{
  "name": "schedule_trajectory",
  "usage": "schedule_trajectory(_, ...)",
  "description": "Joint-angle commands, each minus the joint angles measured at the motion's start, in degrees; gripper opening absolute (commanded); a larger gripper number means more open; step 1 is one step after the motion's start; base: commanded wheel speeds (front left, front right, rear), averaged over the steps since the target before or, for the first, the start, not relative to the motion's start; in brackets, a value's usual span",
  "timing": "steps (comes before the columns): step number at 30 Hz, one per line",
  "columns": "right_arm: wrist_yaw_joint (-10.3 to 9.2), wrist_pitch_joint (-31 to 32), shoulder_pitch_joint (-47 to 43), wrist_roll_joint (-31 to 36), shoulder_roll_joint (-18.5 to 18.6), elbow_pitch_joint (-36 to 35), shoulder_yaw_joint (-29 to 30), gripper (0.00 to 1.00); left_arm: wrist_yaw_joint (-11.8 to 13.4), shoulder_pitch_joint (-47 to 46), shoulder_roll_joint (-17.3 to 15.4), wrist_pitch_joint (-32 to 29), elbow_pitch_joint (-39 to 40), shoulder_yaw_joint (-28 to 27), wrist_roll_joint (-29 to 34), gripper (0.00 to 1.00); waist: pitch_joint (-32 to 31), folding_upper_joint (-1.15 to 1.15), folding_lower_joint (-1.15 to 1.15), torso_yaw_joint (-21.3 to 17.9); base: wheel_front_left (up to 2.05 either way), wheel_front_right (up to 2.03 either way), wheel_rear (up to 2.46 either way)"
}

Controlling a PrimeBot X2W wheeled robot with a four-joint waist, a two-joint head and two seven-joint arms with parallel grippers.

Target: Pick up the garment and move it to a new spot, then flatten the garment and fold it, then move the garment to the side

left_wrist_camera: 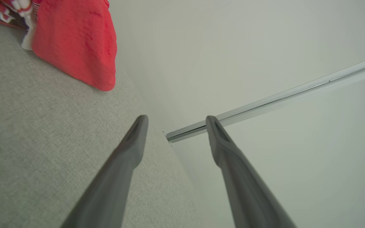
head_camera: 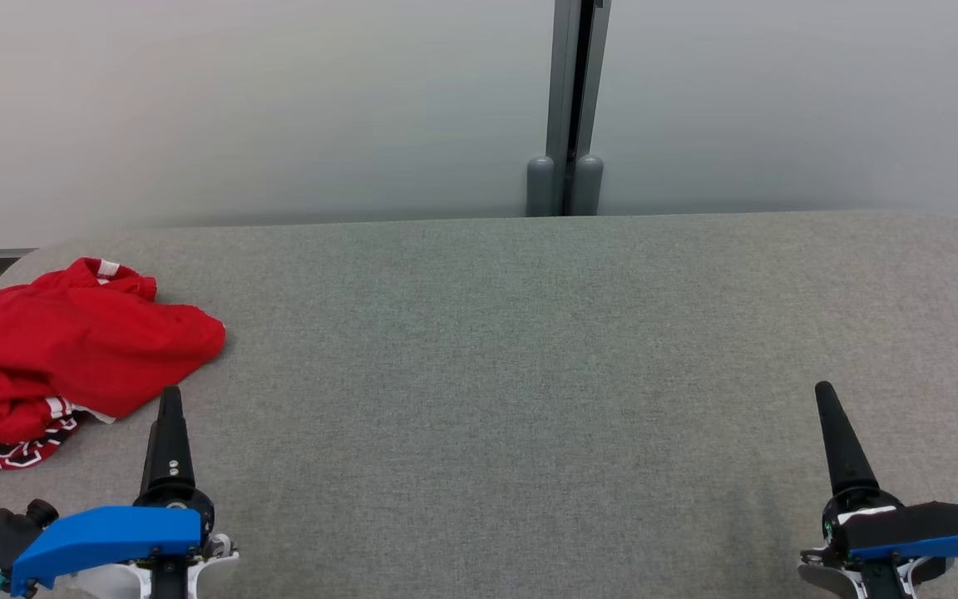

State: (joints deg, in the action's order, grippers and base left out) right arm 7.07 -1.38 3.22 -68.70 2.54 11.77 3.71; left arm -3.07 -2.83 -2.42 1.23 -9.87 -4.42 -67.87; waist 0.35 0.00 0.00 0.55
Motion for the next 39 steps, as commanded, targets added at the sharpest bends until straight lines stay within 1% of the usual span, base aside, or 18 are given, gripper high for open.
schedule_trajectory(1,0.36,-0.36,0.48,0.96,0.34,-1.12,-0.12,1.0,0.06,-1.5,-0.43,0.41,1.17,0.29,0.97,1.0,0.0,0.0,0.0,0.0,0.0,0.0,0.0)
schedule_trajectory(2,0.38,-1.19,0.31,5.31,0.35,-1.69,-0.26,1.0,0.54,-1.43,-0.44,1.27,1.64,0.99,6.07,1.0,0.03,0.0,0.0,0.06,0.0,0.0,0.0)
schedule_trajectory(3,0.38,-1.19,0.31,5.31,0.35,-1.69,-0.26,1.0,0.54,-1.43,-0.44,1.27,1.64,0.99,6.07,1.0,0.03,0.0,0.0,0.06,0.0,0.0,0.0)
schedule_trajectory(4,0.39,-2.01,0.15,9.73,0.36,-1.89,-0.73,1.0,0.81,-1.29,-0.46,2.1,1.84,1.84,11.01,1.0,0.02,0.0,0.0,0.14,0.0,0.0,0.0)
schedule_trajectory(5,0.39,-2.01,0.15,9.73,0.36,-1.89,-0.73,1.0,0.81,-1.29,-0.46,2.1,1.84,1.84,11.01,1.0,0.02,0.0,0.0,0.14,0.0,0.0,0.0)
schedule_trajectory(9,0.41,-2.8,-0.05,13.38,0.37,-1.94,-1.01,1.0,1.22,-1.16,-0.47,2.87,1.75,2.66,16.25,1.0,-0.01,0.0,0.0,0.2,0.0,0.0,0.0)
schedule_trajectory(10,0.41,-2.8,-0.05,13.38,0.37,-1.94,-1.01,1.0,1.22,-1.16,-0.47,2.87,1.75,2.66,16.25,1.0,-0.01,0.0,0.0,0.2,0.0,0.0,0.0)
schedule_trajectory(16,0.42,-3.91,-0.43,18.59,0.39,-1.71,-1.52,1.0,1.8,-1.13,-0.57,4.02,0.99,3.53,23.22,1.0,-0.08,0.0,0.0,0.3,0.0,0.0,0.0)
schedule_trajectory(23,0.45,-5.11,-0.72,24.58,0.4,-1.55,-1.97,1.0,2.67,-0.95,-0.87,5.25,0.46,4.08,29.5,1.0,-0.19,0.0,0.0,0.51,0.0,0.0,0.0)
schedule_trajectory(39,0.5,-7.63,-1.44,36.72,0.43,-1.94,-2.41,1.0,4.6,-0.87,-1.6,7.76,-0.5,5.39,40.91,1.0,-0.32,0.0,0.0,0.99,0.0,0.0,0.0)
